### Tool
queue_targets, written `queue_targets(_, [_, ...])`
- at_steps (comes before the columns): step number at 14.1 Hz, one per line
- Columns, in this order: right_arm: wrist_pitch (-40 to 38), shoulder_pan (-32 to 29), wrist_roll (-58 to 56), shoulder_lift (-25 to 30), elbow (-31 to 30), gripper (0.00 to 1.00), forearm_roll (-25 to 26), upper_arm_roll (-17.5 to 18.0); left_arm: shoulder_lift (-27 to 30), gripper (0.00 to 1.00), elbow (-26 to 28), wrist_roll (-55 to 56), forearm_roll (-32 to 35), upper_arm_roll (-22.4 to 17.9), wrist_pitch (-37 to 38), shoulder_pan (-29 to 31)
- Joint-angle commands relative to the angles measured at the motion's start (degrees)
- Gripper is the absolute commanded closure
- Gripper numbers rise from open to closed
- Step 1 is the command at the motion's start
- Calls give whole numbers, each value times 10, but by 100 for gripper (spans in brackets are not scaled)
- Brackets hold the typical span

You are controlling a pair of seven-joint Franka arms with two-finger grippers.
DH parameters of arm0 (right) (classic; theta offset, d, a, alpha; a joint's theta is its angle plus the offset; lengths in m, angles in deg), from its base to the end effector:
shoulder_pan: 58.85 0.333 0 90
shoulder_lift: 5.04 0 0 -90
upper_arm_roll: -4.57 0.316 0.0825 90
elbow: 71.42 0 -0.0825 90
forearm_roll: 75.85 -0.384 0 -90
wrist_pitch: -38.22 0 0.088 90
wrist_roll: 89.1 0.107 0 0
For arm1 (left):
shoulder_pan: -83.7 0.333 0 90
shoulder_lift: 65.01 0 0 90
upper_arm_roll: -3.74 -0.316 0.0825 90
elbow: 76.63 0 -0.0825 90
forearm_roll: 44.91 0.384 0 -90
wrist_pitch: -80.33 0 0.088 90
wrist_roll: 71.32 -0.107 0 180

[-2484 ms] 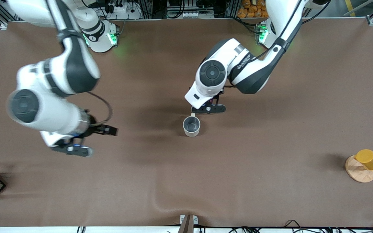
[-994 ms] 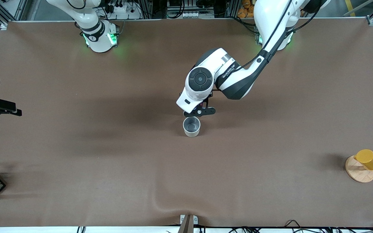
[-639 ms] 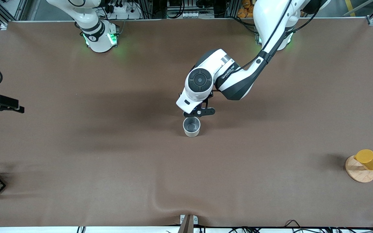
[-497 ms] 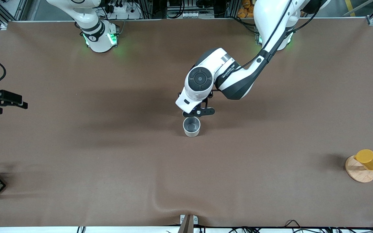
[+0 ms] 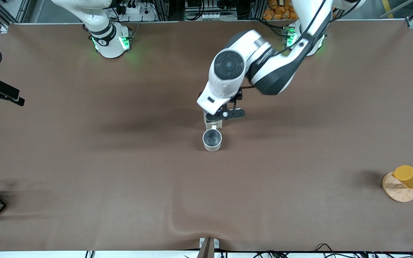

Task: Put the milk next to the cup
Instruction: 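Lower the carton beside the mug and open the left gripper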

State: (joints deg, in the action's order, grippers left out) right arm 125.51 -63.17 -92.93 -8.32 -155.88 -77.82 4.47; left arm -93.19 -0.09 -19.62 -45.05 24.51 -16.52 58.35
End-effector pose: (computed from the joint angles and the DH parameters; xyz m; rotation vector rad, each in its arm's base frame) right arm 0.5667 -0.0399 0.6337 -3.1068 0.0137 0.0083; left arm 0.5072 -0.4589 0.4539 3.0864 0.1984 -0.3103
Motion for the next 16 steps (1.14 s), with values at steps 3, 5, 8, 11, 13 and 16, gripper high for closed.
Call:
queue_targets(3, [-12, -24, 93, 19, -18, 0, 15, 47, 130, 0, 19, -18, -1, -6, 66, 122])
queue_targets(5, [-9, -24, 66, 19, -18, 0, 16, 48, 153, 0, 21, -75, 7, -6, 72, 178])
queue_targets(8, [2, -36, -3, 18, -19, 0, 14, 48, 181, 0, 47, -179, 7, -4, 80, 263])
queue_targets(11, [-3, -42, -1, 18, -18, 0, 12, 47, 201, 0, 74, -249, 9, -3, 78, 319])
queue_targets(13, [-5, -43, 0, 18, -18, 0, 12, 47, 212, 0, 80, -321, 10, -9, 76, 346])
queue_targets(16, [-5, -40, -1, 18, -17, 0, 12, 47, 255, 0, 114, -380, 10, -91, 76, 304])
